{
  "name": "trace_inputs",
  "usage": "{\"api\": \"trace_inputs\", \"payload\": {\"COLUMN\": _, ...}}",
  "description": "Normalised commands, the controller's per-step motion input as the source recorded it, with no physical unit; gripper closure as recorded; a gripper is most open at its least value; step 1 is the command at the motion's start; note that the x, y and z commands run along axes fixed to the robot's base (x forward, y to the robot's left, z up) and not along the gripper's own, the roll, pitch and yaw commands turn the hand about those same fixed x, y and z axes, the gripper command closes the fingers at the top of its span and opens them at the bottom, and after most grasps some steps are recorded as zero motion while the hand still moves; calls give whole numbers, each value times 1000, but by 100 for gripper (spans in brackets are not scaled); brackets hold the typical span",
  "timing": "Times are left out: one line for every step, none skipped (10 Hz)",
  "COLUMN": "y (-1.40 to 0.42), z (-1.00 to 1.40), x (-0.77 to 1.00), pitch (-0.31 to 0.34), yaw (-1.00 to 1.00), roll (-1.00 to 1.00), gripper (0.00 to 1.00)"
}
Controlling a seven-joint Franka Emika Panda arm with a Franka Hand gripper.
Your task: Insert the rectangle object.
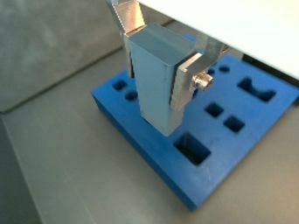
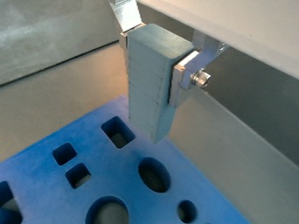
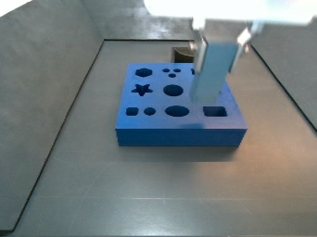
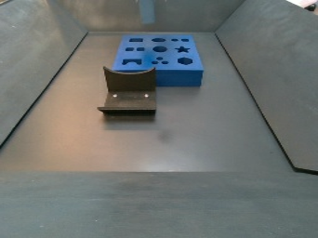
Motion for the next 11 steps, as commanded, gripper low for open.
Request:
{"api": "trace_inputs", "payload": {"y": 0, "z": -423, "x": 480, "pitch": -17, "yaw": -220, "roll": 9, "gripper": 100}}
{"api": "trace_inputs", "payload": {"y": 31, "z": -320, "x": 414, "pitch": 0, "yaw": -331, "roll": 0, "gripper": 100}}
{"api": "trace_inputs", "payload": {"y": 106, "z": -243, "x": 377, "pitch": 0, "yaw": -266, "roll": 0, "gripper": 100}}
{"api": "trace_inputs", "payload": {"y": 171, "z": -277, "x": 334, "pitch": 0, "yaw": -194, "roll": 0, "gripper": 100}}
{"api": "trace_inputs", "payload": {"y": 257, "z": -280, "x": 229, "pitch": -21, "yaw": -23, "roll": 0, "gripper": 100}}
{"api": "trace_inputs", "payload": {"y": 246, "z": -240, "x": 51, "pitch": -50, "yaw": 0, "roll": -7, "gripper": 100}}
{"api": "trace_inputs", "payload": {"y": 174, "z": -154, "x": 0, "pitch": -41, "yaw": 0, "roll": -36, "gripper": 100}}
{"api": "trace_inputs", "payload": {"y": 80, "z": -166, "x": -106, "pitch": -100, "yaw": 23, "roll": -44, "gripper": 100}}
{"api": "trace_inputs", "payload": {"y": 0, "z": -237, "x": -234, "pitch": -154, "yaw": 40, "roll": -30, "gripper": 100}}
{"api": "trace_inputs", "payload": {"y": 0, "z": -280, "x": -300, "pitch": -171, "yaw": 9, "roll": -27, "gripper": 100}}
{"api": "trace_inputs", "payload": {"y": -57, "z": -323, "x": -166, "pitch": -136, "yaw": 0, "roll": -100, "gripper": 100}}
